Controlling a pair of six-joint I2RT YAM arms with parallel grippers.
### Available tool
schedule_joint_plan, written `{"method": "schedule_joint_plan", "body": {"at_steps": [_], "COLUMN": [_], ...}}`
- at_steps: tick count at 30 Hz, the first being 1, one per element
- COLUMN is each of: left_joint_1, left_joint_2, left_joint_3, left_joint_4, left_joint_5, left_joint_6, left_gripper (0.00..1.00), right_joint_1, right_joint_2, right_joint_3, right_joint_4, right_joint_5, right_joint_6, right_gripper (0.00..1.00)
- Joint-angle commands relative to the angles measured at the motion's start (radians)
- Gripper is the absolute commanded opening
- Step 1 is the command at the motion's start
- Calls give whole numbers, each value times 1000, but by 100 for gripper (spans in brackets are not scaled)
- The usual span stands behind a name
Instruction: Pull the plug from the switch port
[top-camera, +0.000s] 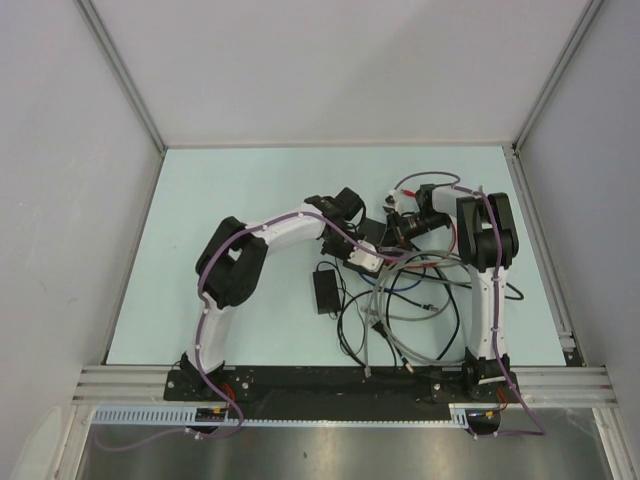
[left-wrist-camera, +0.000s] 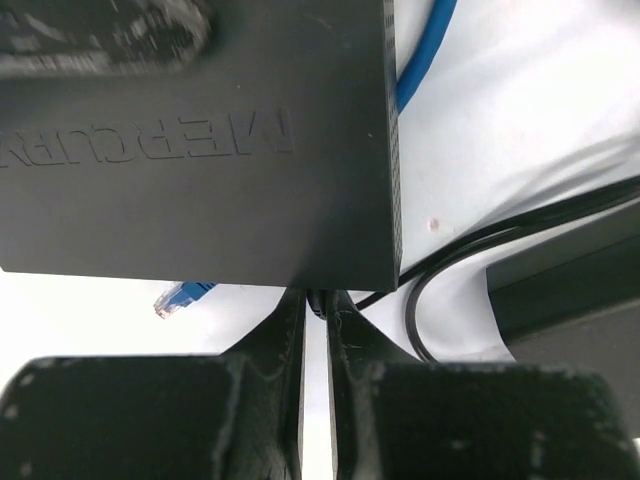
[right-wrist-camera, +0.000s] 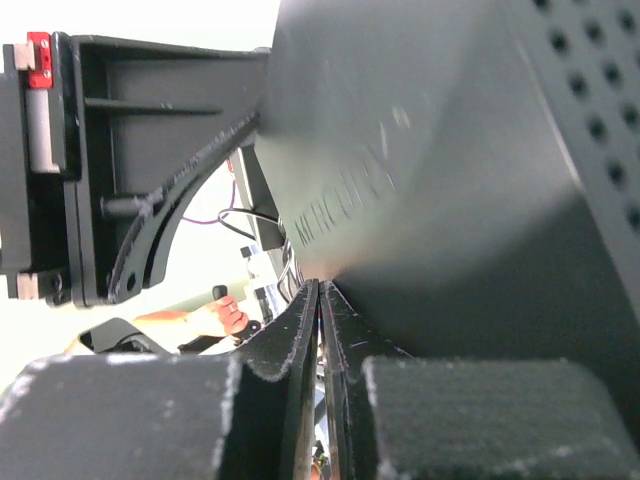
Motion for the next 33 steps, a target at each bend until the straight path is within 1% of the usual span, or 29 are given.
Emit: {"method": "schedule_joint_plan", "body": {"at_steps": [1, 5, 9, 10, 11, 12, 13, 14, 16, 17, 20, 21, 23, 24, 25, 26, 28, 29, 30, 31, 33], "left_joint_1": [81, 80, 69, 67, 70, 75, 76, 76, 73, 67, 63, 66, 89, 101, 118, 156, 197, 234, 254, 271, 325], "left_joint_2": [-16, -21, -27, -12, 8, 68, 94, 114, 145, 151, 142, 130, 62, 32, -28, -66, -134, -209, -243, -280, -352], "left_joint_3": [-102, -94, -117, -96, -6, 51, 111, 202, 251, 266, 237, 216, 133, 101, 44, 21, -39, -59, -76, -111, -140], "left_joint_4": [-179, -211, -214, -274, -323, -381, -506, -556, -636, -644, -604, -552, -506, -456, -429, -413, -365, -351, -330, -319, -310], "left_joint_5": [-224, -196, -149, -121, -28, 12, 63, 148, 222, 244, 220, 186, 146, 113, 97, 88, 43, 16, -10, -77, -131], "left_joint_6": [15, -16, -33, -42, -92, -114, -125, -145, -148, -156, -194, -209, -232, -241, -267, -275, -304, -306, -303, -297, -286], "left_gripper": [0, 0, 0, 0, 0, 0, 0, 0, 0, 0, 0, 0, 0, 0, 0, 0, 0, 0, 0, 0, 0], "right_joint_1": [10, 32, 44, 44, 44, 44, 44, 44, 45, 44, 42, 42, 41, 39, 41, 41, 36, 35, 32, 30, 30], "right_joint_2": [74, 62, 56, 56, 56, 57, 59, 62, 65, 67, 68, 67, 64, 62, 60, 60, 62, 62, 64, 65, 68], "right_joint_3": [-16, -20, -25, -25, -25, -23, -23, -20, -14, -10, -9, -13, -16, -19, -20, -20, -22, -22, -20, -19, -16], "right_joint_4": [102, 116, 133, 134, 134, 133, 133, 131, 122, 120, 113, 114, 119, 120, 122, 120, 122, 120, 119, 117, 111], "right_joint_5": [314, 382, 409, 411, 411, 411, 411, 411, 408, 406, 403, 403, 400, 400, 399, 397, 386, 382, 376, 374, 367], "right_joint_6": [-72, -40, -24, -24, -24, -24, -23, -26, -26, -30, -32, -32, -33, -33, -33, -33, -38, -39, -41, -44, -50], "right_gripper": [9, 6, 4, 4, 4, 4, 4, 4, 4, 4, 4, 4, 4, 4, 4, 4, 4, 4, 4, 4, 4]}}
